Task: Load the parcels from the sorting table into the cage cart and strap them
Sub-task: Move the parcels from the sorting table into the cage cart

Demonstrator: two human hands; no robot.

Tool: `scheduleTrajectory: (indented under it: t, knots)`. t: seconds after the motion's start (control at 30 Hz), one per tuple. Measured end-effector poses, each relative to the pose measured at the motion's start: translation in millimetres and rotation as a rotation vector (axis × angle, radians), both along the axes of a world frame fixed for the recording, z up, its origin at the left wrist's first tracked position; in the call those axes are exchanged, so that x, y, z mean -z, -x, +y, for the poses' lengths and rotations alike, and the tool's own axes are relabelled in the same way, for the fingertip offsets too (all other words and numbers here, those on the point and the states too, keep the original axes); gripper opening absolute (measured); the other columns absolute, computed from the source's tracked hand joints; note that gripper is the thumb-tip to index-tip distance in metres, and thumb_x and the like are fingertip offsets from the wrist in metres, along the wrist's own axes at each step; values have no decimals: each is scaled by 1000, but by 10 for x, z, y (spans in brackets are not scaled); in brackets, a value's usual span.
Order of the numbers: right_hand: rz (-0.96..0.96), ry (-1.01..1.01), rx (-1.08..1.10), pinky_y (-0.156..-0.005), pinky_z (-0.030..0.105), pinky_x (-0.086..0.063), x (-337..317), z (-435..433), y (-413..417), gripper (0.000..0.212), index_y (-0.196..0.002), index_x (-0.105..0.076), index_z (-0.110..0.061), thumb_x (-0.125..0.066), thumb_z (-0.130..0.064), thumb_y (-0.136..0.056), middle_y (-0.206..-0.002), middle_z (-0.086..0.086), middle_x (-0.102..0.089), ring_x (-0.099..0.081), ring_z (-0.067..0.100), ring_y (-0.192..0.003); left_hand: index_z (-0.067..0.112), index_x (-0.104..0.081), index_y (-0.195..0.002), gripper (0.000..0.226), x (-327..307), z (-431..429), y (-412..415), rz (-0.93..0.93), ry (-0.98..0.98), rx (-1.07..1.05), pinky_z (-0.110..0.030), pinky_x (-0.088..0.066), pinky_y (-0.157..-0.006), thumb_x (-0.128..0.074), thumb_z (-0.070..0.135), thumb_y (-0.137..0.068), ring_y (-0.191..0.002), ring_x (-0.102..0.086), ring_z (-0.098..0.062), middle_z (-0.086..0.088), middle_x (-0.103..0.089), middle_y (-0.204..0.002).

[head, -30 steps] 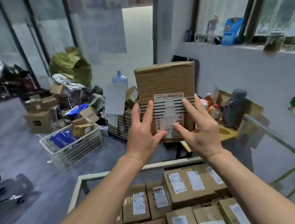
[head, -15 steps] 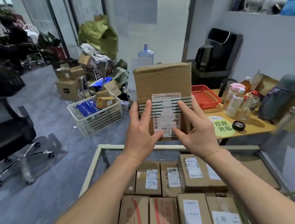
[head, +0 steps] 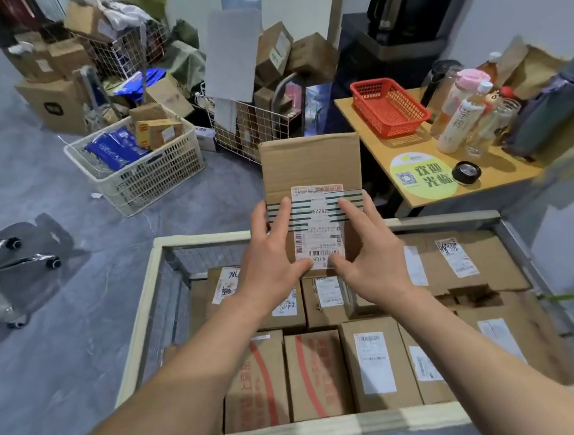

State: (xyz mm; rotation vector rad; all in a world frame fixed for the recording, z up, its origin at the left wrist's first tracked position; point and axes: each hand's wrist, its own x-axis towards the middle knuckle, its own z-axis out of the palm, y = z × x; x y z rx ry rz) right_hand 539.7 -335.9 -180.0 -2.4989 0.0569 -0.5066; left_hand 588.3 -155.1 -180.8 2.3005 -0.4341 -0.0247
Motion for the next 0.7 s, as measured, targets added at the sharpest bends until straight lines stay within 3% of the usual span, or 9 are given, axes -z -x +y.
scheduleTrajectory:
  t: [0.3, 0.5, 0.6, 0.7]
  knots:
    - [95, -32, -1, -100, 32, -37, 461, -212, -288, 93, -151, -38, -24, -86, -34, -72, -163, 7, -23, -31, 21, -144, 33, -14, -156, 108, 410, -231, -153, 87, -30, -64, -15, -19, -106, -85, 29, -75, -142, -22, -11, 7, 2, -162]
    - [41, -79, -21, -86, 29, -42, 525, -540, -503, 81, -145, -47, -25, -85, -32, -74, -148, 10, -35, -42, 15, -121, 32, -18, -156, 104, 434, -593, -227, 84, -60, -159, -18, -26, -100, -84, 36, -75, -134, -30, -12, 5, -3, -161]
    - [14, -93, -49, -86, 29, -43, 552, -710, -580, 76, -143, -51, -24, -85, -29, -75, -146, 12, -39, -50, 20, -118, 30, -25, -155, 99, 434, -754, -248, 38, -43, -184, -27, -32, -105, -84, 35, -76, -133, -28, -13, 0, -8, -161]
    - [-5, -92, -66, -87, 29, -43, 594, -851, -638, 73, -141, -54, -22, -85, -28, -75, -146, 14, -41, -53, 24, -118, 30, -30, -153, 92, 453, -882, -274, 17, -34, -188, -24, -26, -102, -83, 34, -77, -134, -22, -11, -2, -9, -160]
